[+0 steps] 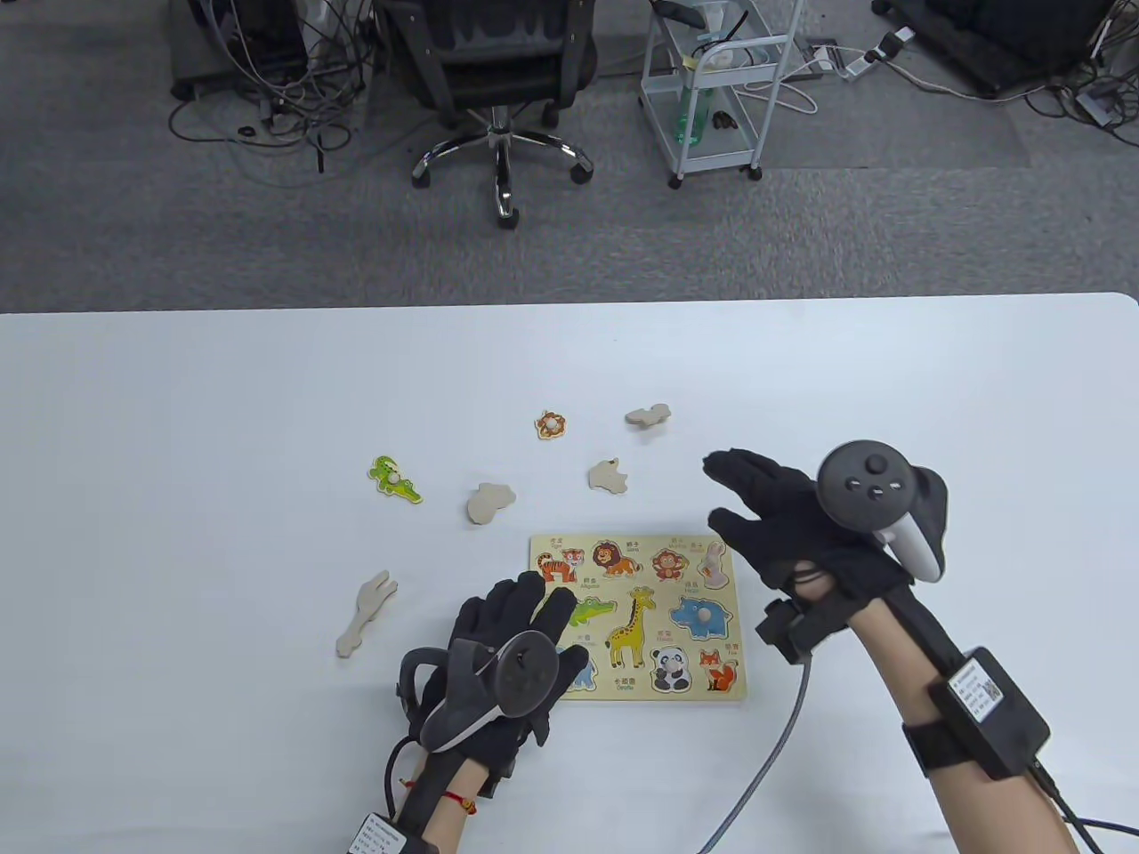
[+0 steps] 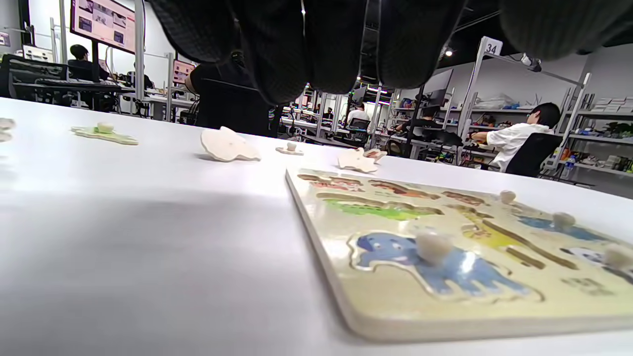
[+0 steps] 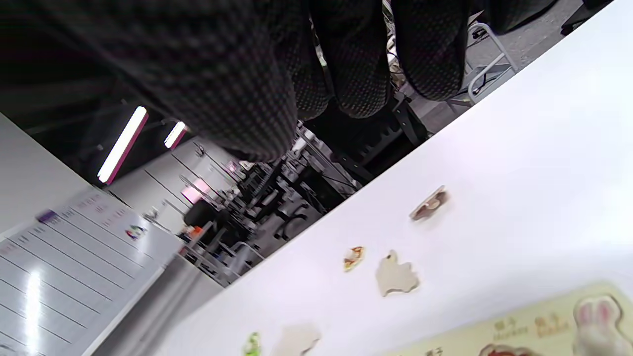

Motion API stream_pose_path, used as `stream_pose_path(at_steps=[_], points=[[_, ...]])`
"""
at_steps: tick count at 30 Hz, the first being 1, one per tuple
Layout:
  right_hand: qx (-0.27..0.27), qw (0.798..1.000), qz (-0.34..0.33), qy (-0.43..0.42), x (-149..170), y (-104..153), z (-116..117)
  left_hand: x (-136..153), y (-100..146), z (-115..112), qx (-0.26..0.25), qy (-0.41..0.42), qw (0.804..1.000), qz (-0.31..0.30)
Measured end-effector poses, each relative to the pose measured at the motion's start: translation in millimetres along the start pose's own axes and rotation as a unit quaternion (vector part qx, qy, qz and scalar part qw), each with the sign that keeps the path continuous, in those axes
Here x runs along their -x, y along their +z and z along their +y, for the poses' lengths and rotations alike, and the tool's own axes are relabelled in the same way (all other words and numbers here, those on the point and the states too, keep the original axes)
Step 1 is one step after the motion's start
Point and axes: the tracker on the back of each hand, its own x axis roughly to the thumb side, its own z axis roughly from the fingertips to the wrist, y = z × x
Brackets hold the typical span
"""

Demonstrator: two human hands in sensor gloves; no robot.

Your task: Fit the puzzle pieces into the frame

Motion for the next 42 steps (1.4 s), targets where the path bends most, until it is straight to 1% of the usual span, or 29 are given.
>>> stream_pose_path(at_steps=[1,4,10,14,17,18,21,26,32,34,35,36,38,40,42], points=[[-0.005,1.000,0.007,0.013,-1,-8,2,0,0,-1,0.001,-0.001,1.000,0.001],[-0.018,0.996,0.037,0.082,-4,-47,14,1,-1,-3,0.005,-0.011,1.000,0.008],[-0.040,0.985,0.092,0.141,4,-110,35,3,-2,-4,0.008,-0.037,0.999,0.029],[-0.051,0.977,0.105,0.178,10,-143,53,4,-3,-4,0.004,-0.040,0.999,0.036],[-0.060,0.965,0.106,0.233,14,-162,68,5,-3,-4,0.008,-0.052,0.998,0.040],[-0.062,0.961,0.105,0.250,16,-169,75,4,-3,-3,0.003,-0.068,0.997,0.044],[-0.067,0.953,0.104,0.276,23,-181,88,3,-2,0,-0.009,-0.107,0.993,0.049],[-0.071,0.942,0.105,0.312,30,-193,102,3,-1,2,-0.014,-0.103,0.993,0.049],[-0.062,0.939,0.103,0.324,33,-198,110,5,-1,2,-0.011,-0.098,0.994,0.053],[-0.046,0.939,0.104,0.325,33,-198,112,6,-1,2,-0.011,-0.098,0.994,0.055],[-0.024,0.940,0.088,0.330,32,-197,113,6,-1,2,-0.009,-0.098,0.994,0.056],[-0.005,0.934,0.073,0.350,31,-198,113,6,-1,2,-0.007,-0.100,0.993,0.056],[-0.014,0.923,0.068,0.378,30,-197,111,7,0,3,-0.009,-0.105,0.993,0.056],[-0.017,0.927,0.071,0.368,31,-195,109,7,-1,3,-0.010,-0.105,0.993,0.056],[-0.020,0.940,0.066,0.335,33,-190,101,7,-1,2,-0.008,-0.101,0.993,0.054]])
